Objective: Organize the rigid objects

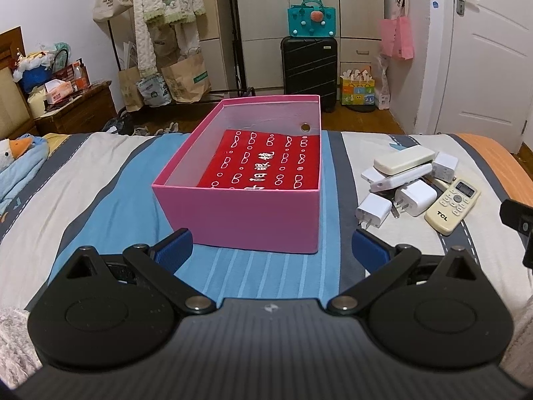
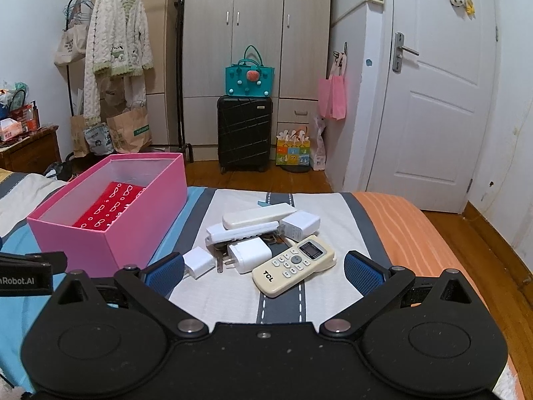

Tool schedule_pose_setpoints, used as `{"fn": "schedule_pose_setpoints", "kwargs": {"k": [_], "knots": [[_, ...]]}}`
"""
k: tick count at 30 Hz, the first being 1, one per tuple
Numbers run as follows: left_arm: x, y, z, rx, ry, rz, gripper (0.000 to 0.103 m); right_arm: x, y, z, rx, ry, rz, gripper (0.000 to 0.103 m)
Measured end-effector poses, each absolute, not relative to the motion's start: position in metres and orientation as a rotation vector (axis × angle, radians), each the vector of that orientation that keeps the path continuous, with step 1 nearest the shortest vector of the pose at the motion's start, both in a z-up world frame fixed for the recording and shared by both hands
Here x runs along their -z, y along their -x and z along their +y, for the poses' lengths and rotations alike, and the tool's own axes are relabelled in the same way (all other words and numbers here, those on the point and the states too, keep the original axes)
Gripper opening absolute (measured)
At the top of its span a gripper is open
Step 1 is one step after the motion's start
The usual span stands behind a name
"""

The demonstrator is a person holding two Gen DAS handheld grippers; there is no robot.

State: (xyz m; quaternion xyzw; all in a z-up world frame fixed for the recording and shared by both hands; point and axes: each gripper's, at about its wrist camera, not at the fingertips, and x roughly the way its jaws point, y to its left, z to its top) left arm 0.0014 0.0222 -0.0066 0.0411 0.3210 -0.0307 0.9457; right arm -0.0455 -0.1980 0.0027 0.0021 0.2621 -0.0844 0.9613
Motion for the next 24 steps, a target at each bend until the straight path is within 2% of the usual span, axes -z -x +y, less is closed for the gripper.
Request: {"fn": "schedule_pose_setpoints", "kwargs": {"k": [24], "knots": [[-0.003, 0.000, 0.025, 0.099, -0.065, 0.692, 0.102, -0.006, 0.049, -0.206, 0.133, -0.068, 0.502, 0.103]]}}
